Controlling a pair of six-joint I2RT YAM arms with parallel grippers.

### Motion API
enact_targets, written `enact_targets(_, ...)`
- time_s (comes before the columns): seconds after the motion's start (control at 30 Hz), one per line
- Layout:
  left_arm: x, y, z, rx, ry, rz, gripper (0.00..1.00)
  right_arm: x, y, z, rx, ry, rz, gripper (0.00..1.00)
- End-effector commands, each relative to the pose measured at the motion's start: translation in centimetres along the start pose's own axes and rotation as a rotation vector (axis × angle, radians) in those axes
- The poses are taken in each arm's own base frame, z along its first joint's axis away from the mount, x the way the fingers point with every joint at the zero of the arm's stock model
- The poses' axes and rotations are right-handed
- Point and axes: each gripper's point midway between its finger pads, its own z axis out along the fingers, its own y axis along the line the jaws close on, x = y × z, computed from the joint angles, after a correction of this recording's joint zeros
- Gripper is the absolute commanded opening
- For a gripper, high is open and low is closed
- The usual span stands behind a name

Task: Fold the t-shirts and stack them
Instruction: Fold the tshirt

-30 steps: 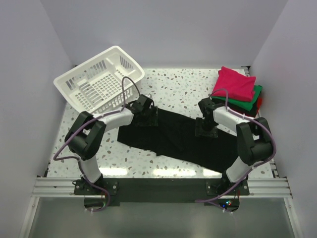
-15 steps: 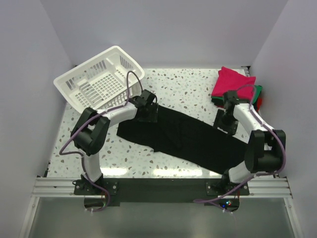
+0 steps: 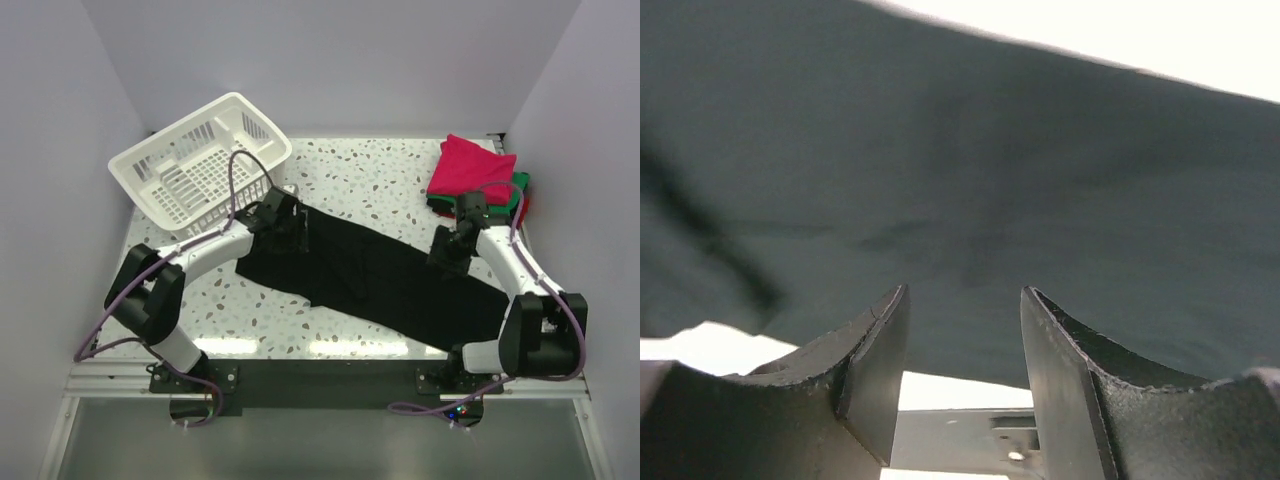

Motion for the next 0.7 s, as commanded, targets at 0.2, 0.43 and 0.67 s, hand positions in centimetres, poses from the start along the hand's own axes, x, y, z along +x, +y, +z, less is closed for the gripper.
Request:
enact_targets(0.2, 2.5, 1.3, 2.5, 0.012, 0.076, -0.069, 0.59, 2.6, 10.5, 0.7, -0.323, 0.032, -0.114, 0.51)
enact_targets(0.43, 1.8, 0.4, 3.6, 0.057, 0.046, -0.099, 0.48, 3.2, 13.6, 2.6, -0.376, 0.077, -0.159, 0.51)
enact_targets(0.67, 0.3, 1.8, 4.5, -0.020, 0.009, -0.124, 0.47, 2.9, 15.8, 3.9, -0.402, 0.100, -0.192, 0.49)
